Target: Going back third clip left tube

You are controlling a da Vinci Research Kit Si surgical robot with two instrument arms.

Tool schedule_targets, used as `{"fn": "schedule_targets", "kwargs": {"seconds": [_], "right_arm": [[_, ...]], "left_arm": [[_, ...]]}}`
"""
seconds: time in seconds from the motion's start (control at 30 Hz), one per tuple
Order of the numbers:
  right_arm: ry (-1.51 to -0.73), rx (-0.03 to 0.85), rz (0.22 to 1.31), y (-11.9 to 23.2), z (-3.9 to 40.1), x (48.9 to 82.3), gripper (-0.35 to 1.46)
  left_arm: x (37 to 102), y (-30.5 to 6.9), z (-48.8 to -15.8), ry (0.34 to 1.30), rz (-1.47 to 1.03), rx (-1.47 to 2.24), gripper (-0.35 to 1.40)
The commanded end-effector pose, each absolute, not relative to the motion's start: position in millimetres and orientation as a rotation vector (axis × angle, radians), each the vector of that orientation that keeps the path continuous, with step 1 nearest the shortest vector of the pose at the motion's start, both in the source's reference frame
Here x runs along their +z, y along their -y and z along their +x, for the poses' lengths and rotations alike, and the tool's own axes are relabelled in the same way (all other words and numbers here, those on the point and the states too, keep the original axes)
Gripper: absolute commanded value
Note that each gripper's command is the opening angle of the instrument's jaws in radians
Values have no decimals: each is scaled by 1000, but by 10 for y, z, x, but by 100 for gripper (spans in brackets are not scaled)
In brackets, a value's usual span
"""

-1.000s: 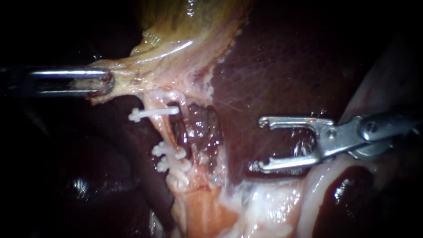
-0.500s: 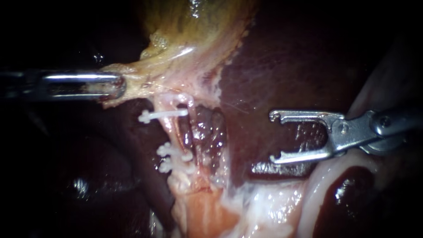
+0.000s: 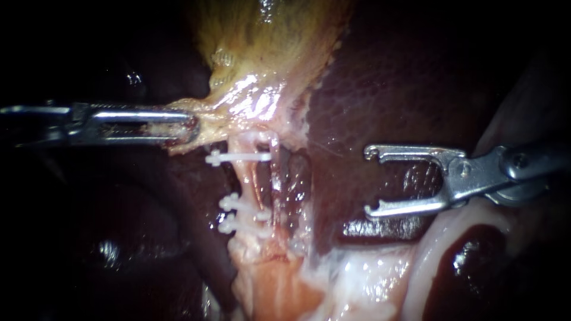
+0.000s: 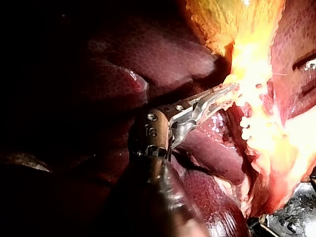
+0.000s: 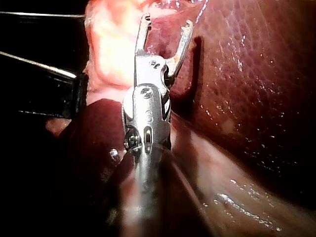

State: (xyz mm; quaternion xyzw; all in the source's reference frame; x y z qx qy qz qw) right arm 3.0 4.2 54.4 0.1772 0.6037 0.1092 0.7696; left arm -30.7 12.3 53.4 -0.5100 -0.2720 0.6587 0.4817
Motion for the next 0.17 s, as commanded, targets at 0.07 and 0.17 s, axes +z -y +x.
{"fn": "schedule_targets", "kwargs": {"seconds": [0.07,0.17], "right_arm": [[-1309,238,385,-42,30,544,50],[-1311,234,390,-43,30,544,50]], "left_arm": [[534,-123,-307,662,-1243,1605,-35],[534,-123,-307,659,-1246,1610,-35]]}}
